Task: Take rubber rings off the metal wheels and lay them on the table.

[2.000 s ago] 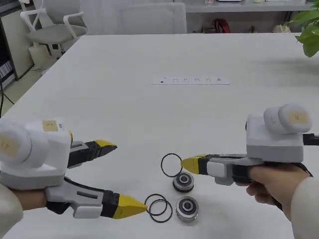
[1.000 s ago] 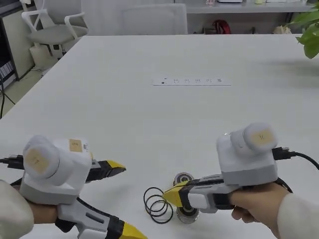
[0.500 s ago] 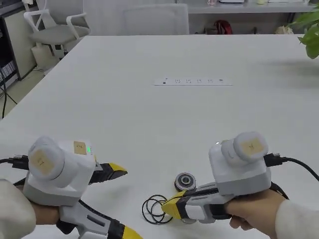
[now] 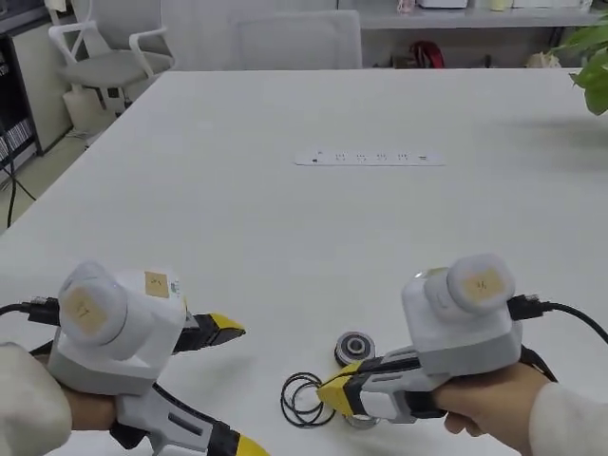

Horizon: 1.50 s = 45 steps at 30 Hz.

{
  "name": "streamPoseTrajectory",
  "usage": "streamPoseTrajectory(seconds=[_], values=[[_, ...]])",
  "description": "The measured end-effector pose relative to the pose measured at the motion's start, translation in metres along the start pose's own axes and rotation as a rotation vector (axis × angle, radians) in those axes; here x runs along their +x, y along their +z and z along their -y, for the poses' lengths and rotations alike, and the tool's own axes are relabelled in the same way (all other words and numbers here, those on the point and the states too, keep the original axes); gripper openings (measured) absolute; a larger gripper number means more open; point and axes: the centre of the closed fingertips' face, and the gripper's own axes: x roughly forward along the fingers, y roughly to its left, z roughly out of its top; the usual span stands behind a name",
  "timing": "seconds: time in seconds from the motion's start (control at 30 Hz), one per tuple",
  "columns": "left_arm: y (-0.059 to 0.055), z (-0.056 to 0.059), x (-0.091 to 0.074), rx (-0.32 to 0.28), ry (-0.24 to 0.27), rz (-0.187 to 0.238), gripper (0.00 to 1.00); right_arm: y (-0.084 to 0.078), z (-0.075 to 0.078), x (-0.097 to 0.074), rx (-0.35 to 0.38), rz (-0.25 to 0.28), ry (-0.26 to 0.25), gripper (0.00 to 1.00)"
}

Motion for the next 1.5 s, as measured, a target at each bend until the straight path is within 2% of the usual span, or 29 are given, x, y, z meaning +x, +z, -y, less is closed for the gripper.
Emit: streamPoseTrajectory(seconds=[0.23, 0.6, 1.07, 1.27, 1.5], values=[[-0.001, 0.001, 0.0, 0.002, -0.002, -0.005, 0.94, 0.005, 0.003, -0.004, -0.019, 0.012, -0.008, 0.04], [-0.001, 0.001, 0.0, 0.001, 0.0, -0.006, 0.95, 0.02, 0.016, -0.017, 0.014, 0.069, -0.033, 0.08], [0.001, 0.0, 0.0, -0.001, 0.008, 0.0, 0.94, 0.029, 0.024, -0.032, -0.045, 0.088, -0.051, 0.19], [0.001, 0.001, 0.0, -0.001, 0.006, 0.0, 0.93, 0.037, 0.032, -0.042, -0.053, 0.121, -0.076, 0.23], [0.006, 0.0, -0.001, -0.004, 0.012, 0.015, 0.93, 0.046, 0.046, -0.058, -0.022, 0.183, -0.108, 0.25]])
